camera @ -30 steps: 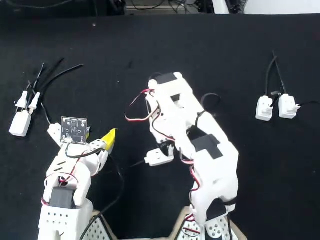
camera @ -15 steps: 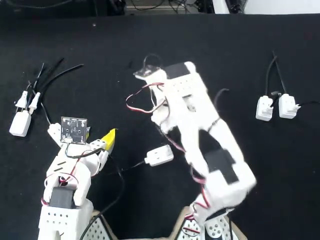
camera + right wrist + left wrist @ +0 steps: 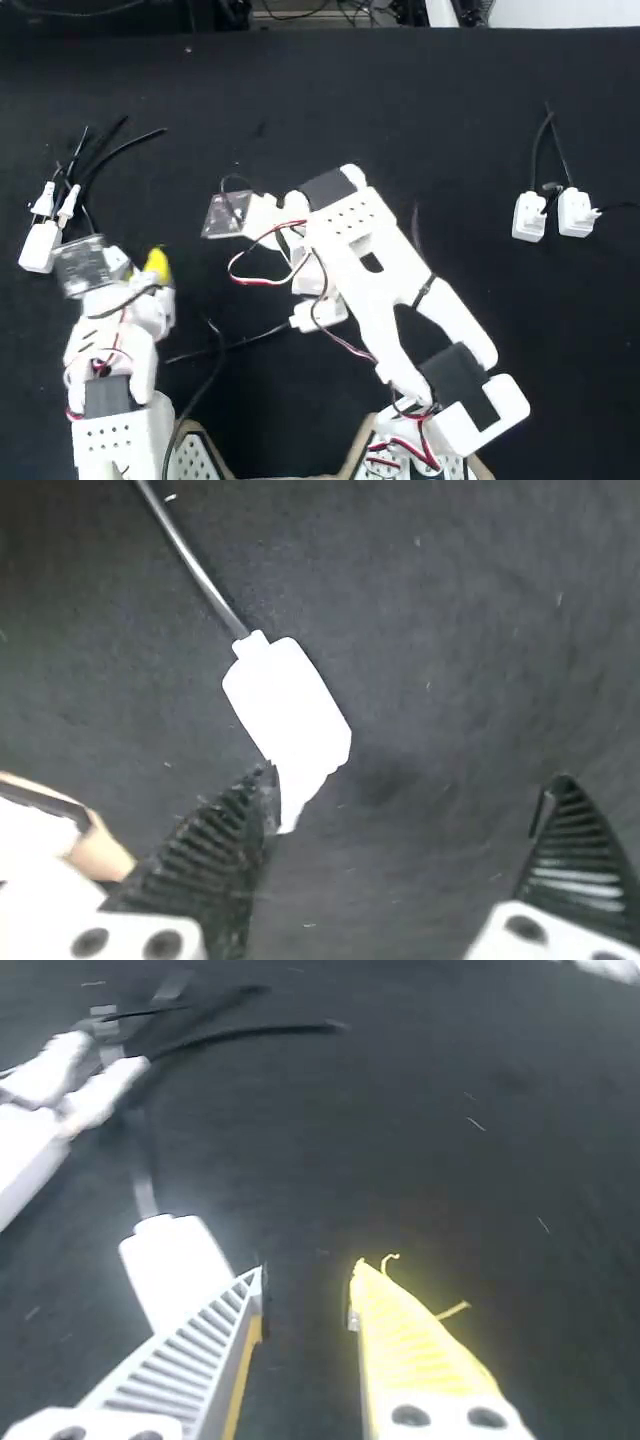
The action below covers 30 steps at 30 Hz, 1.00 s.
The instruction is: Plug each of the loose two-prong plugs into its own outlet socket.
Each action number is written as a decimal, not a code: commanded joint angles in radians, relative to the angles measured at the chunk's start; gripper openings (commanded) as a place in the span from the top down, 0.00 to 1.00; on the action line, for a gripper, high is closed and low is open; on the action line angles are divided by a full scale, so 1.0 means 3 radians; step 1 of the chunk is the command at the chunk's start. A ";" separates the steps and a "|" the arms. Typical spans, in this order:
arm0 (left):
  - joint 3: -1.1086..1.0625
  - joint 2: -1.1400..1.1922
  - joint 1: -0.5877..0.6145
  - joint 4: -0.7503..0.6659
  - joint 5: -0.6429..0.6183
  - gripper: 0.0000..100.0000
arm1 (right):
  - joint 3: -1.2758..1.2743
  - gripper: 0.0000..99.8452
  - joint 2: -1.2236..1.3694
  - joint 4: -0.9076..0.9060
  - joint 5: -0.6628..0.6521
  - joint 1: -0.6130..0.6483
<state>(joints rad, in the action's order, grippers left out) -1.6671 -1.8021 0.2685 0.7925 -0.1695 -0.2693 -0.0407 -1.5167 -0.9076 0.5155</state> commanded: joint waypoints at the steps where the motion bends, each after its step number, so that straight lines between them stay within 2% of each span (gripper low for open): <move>1: 0.0197 -0.0020 0.0391 -0.0077 -0.0384 0.86 | -0.0176 0.62 -0.0171 0.0113 -0.0757 0.0051; 5: 0.0202 -0.0020 0.0478 -0.0077 -0.0491 0.86 | -0.0565 0.62 -0.0171 0.0286 -0.0977 0.0123; 10: 0.0202 -0.0020 0.0473 -0.0077 -0.0496 0.76 | -0.1118 0.62 -0.0171 0.0956 -0.0987 0.0153; 17: 0.0202 -0.0020 0.0468 -0.0077 -0.0496 0.77 | -0.1619 0.63 -0.0171 0.1662 -0.0992 0.0128; 19: 0.0202 -0.0020 0.0463 -0.0077 -0.0496 0.77 | -0.1711 0.71 -0.0171 0.1744 -0.0977 0.0123; 21: 0.0202 -0.0020 0.0463 -0.0077 -0.0496 0.77 | -0.1849 0.87 -0.0171 0.1867 -0.0967 0.0123; 22: 0.0202 -0.0020 0.0463 -0.0077 -0.0491 0.77 | -0.1921 0.96 -0.0171 0.1974 -0.0900 0.0123; 23: 0.0202 -0.0020 0.0463 -0.0082 -0.0491 0.77 | -0.1967 1.00 -0.0176 0.2066 -0.0752 0.0107; 25: 0.0202 -0.0020 0.0427 -0.0082 -0.0481 0.77 | -0.1967 0.95 -0.0202 0.2128 -0.0409 -0.0056; 27: 0.0176 -0.0020 0.0355 -0.0133 -0.0476 0.77 | -0.1828 0.99 -0.0202 0.2128 -0.0184 -0.0266; 30: 0.0166 -0.0020 0.0325 -0.0143 -0.0471 0.77 | -0.1542 0.99 -0.0202 0.2061 0.0378 -0.0762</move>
<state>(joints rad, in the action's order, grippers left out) -1.6655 -1.8021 0.3867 0.7710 -0.3107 -0.8293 -0.0882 -0.8846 -0.9874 0.4680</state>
